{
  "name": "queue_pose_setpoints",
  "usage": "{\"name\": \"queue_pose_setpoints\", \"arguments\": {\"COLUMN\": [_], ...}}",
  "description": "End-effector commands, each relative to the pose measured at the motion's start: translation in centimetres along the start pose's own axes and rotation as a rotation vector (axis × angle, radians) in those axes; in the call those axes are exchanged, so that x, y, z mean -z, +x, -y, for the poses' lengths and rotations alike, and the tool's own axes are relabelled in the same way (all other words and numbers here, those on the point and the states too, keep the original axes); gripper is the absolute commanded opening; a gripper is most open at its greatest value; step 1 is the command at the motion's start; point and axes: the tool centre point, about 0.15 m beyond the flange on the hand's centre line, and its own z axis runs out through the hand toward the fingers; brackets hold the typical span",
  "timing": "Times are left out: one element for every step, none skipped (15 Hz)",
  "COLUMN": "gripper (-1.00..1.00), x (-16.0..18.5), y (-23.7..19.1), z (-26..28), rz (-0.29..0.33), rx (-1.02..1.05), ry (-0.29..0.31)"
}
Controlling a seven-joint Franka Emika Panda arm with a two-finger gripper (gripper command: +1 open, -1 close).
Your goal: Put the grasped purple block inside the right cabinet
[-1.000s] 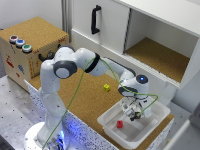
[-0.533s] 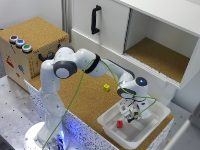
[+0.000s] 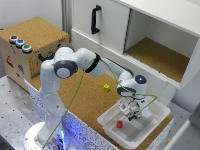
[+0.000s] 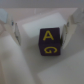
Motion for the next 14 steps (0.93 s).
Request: {"name": "queue_pose_setpoints", "arguments": {"gripper": [-1.00,-1.00,-1.00,-1.00,-1.00,-1.00,-1.00,-1.00,-1.00,-1.00,-1.00,-1.00,-1.00,-1.00], "x": [-1.3,-1.1,-0.6,0.2,1.2,2.4,3.6,5.0,6.4,7.9,9.2,10.6,12.3,14.3], "y": [-0.9,-1.0,-0.9,-0.5,0.2,0.9,2.0,3.0,4.2,5.5,6.6,8.1,9.7,11.6], "z": [-0.2,-0.3,-0.3,-0.1,0.3,0.9,1.6,2.2,3.0,3.9,4.5,5.3,5.8,6.6], "rz": [0.018,0.017,0.006,-0.012,-0.036,-0.066,-0.092,-0.127,-0.159,-0.195,-0.225,-0.261,-0.301,-0.357], "rx": [0.006,0.003,0.004,0.021,0.047,0.080,0.122,0.157,0.206,0.257,0.292,0.328,0.355,0.381], "ry": [-0.082,-0.085,-0.087,-0.095,-0.108,-0.118,-0.127,-0.139,-0.142,-0.155,-0.160,-0.155,-0.157,-0.157]}}
